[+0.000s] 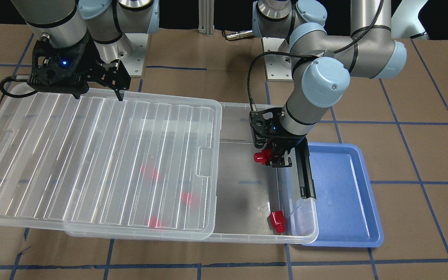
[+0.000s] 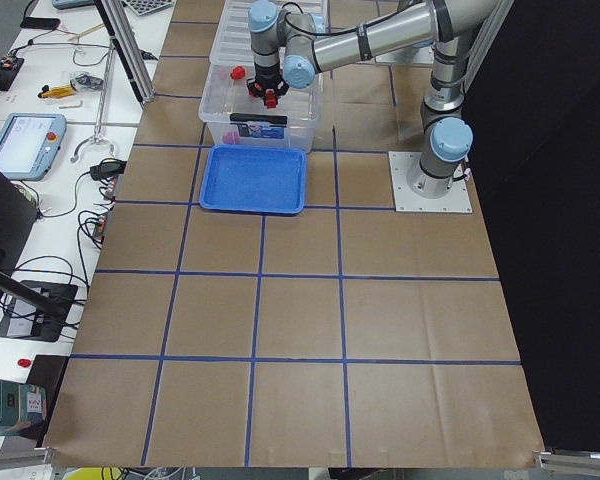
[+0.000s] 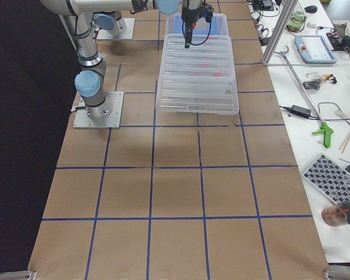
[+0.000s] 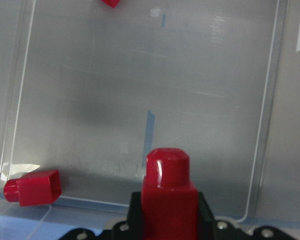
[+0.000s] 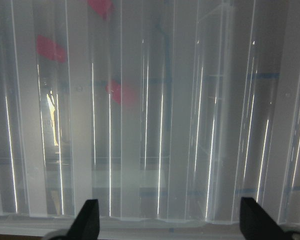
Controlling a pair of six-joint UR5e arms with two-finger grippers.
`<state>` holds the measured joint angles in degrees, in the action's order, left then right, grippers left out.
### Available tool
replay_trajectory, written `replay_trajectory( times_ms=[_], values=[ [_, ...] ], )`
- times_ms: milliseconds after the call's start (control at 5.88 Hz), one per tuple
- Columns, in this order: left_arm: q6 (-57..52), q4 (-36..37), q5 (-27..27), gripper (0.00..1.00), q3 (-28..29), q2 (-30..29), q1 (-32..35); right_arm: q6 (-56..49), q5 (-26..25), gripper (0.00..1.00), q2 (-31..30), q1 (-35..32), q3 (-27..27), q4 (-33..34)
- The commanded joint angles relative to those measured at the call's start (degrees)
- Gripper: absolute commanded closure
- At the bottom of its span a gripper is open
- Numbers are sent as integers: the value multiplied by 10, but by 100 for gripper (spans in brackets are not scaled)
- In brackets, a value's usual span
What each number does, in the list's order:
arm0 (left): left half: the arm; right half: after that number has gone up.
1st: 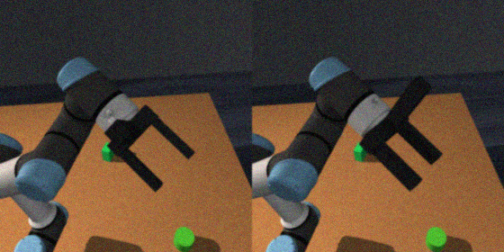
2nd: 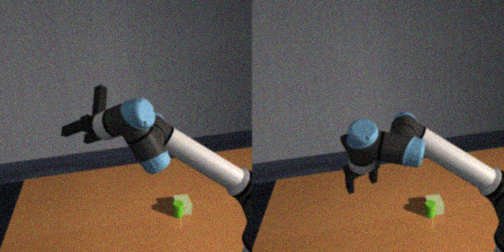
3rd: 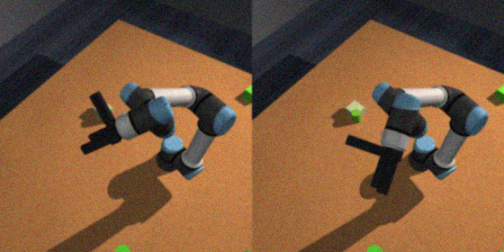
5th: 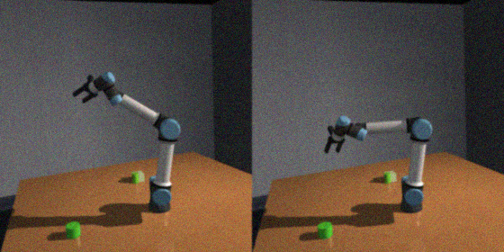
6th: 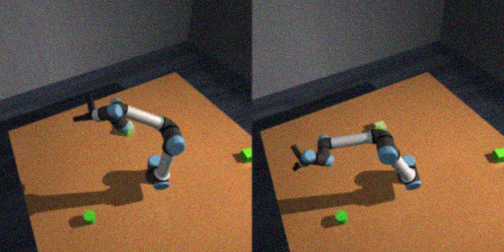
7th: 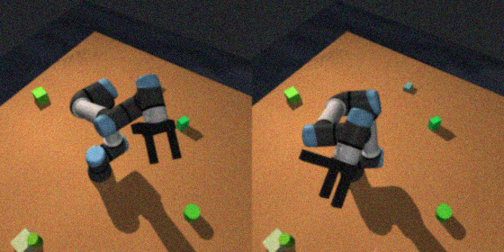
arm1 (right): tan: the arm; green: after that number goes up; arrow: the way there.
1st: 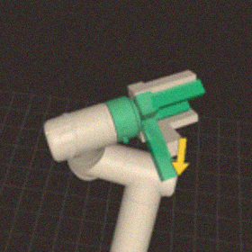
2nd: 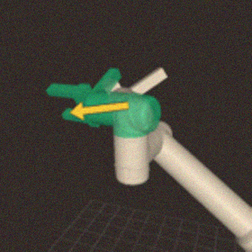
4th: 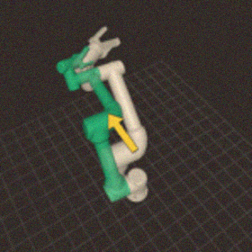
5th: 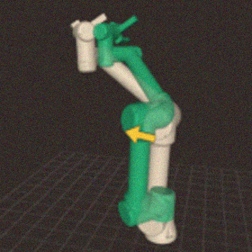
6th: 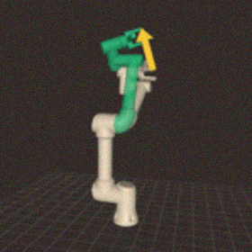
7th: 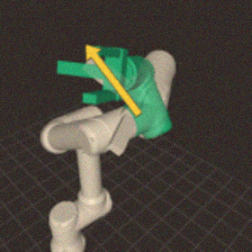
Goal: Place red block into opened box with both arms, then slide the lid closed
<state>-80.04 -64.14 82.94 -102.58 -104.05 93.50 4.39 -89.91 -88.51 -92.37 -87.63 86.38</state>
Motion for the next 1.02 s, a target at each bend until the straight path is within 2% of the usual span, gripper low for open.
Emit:
replay_trajectory(
  times_ms=[0,340,511,681,851],
  values=[
    [0,37,-3,99,-6,-61,9,1,0,0,0,0,0,-2],
    [-3,66,-3,96,-16,-77,7,0,1,0,0,0,1,-2],
    [-1,80,-3,82,-14,-95,8,0,0,0,0,0,0,-2],
    [-1,88,-5,48,-12,-101,10,0,0,0,-1,0,0,-2],
    [0,89,-5,2,-12,-103,10,0,0,0,-1,0,1,-2]
  ],
)
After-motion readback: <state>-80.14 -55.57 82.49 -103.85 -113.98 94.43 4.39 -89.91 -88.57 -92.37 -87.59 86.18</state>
